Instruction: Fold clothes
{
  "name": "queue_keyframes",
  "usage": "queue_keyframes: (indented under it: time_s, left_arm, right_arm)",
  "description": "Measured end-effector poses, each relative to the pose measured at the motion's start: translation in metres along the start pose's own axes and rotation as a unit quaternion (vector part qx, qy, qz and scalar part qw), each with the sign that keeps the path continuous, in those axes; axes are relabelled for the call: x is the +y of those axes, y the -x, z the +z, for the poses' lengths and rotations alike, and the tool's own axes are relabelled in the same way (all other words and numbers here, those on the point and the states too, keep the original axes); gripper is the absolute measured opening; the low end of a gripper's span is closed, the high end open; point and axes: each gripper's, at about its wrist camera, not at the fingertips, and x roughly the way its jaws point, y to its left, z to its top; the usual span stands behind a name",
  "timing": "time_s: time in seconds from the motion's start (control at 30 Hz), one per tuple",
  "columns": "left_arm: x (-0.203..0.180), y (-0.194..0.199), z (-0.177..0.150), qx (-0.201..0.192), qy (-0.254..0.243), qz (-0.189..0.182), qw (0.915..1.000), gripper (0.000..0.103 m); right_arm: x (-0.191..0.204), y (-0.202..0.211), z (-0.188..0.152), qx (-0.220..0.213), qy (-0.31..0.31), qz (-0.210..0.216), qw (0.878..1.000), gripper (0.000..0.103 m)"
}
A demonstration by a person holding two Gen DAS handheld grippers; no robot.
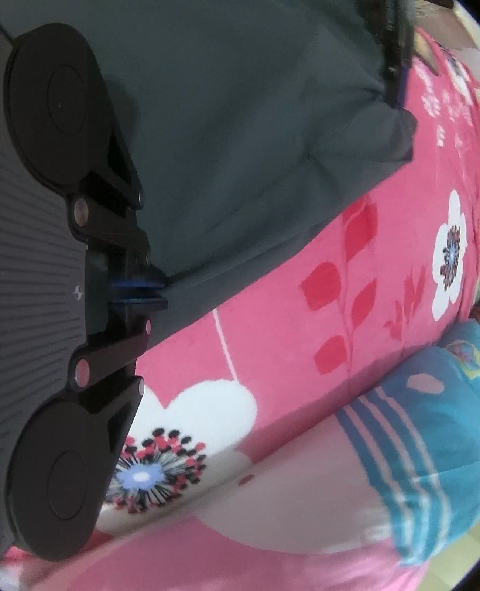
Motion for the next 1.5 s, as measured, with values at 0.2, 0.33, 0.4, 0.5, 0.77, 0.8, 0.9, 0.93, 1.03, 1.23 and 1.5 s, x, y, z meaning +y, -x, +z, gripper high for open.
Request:
queue_keyframes:
  time_s: [0.2,0.33,0.4,0.5,0.77,0.8,0.9,0.93,1.03,1.23,1.5]
  left_arm:
    - [0.0,0.0,0.0,-0.001,0.001,0.0,1.0,0.021]
    - [-0.001,0.0,0.0,-0.002,0.0,0.001,1.0,0.021]
    - [0.0,0.0,0.0,-0.002,0.0,0.001,1.0,0.021]
    - [0.0,0.0,0.0,-0.002,0.0,0.001,1.0,0.021]
    - [0.002,0.0,0.0,-0.002,0.005,-0.002,1.0,0.021]
    - [0.001,-0.001,0.0,-0.002,0.005,-0.002,1.0,0.021]
    - [0.001,-0.001,0.0,-0.001,0.005,-0.002,1.0,0.021]
    - [0.001,-0.001,0.0,-0.001,0.006,-0.002,1.0,0.021]
    - [0.002,-0.001,-0.001,-0.002,0.009,-0.004,1.0,0.021]
    - [0.004,-0.002,-0.001,-0.004,0.014,-0.007,0.9999,0.021]
    - [0.004,-0.001,-0.003,-0.006,0.016,-0.008,0.9998,0.021]
  right_arm:
    - [-0.006,0.017,0.005,-0.027,-0.011,-0.026,0.999,0.0]
    - [-0.013,0.017,0.009,-0.036,-0.016,-0.036,0.999,0.0]
    - [-0.014,0.011,0.009,-0.036,-0.019,-0.037,0.998,0.0]
    - [-0.01,-0.005,0.006,-0.025,-0.016,-0.046,0.999,0.0]
    - [-0.048,0.014,-0.029,-0.063,-0.157,-0.089,0.982,0.029]
    - [-0.056,0.026,-0.039,-0.076,-0.184,-0.101,0.975,0.035]
    - [-0.082,0.061,-0.079,-0.1,-0.276,-0.147,0.945,0.038]
    - [-0.091,0.071,-0.094,-0.101,-0.31,-0.162,0.931,0.038]
    - [-0.106,0.088,-0.139,-0.108,-0.394,-0.172,0.896,0.038]
    - [-0.102,0.068,-0.177,-0.102,-0.45,-0.125,0.878,0.038]
    - [-0.097,0.043,-0.19,-0.11,-0.493,-0.097,0.858,0.013]
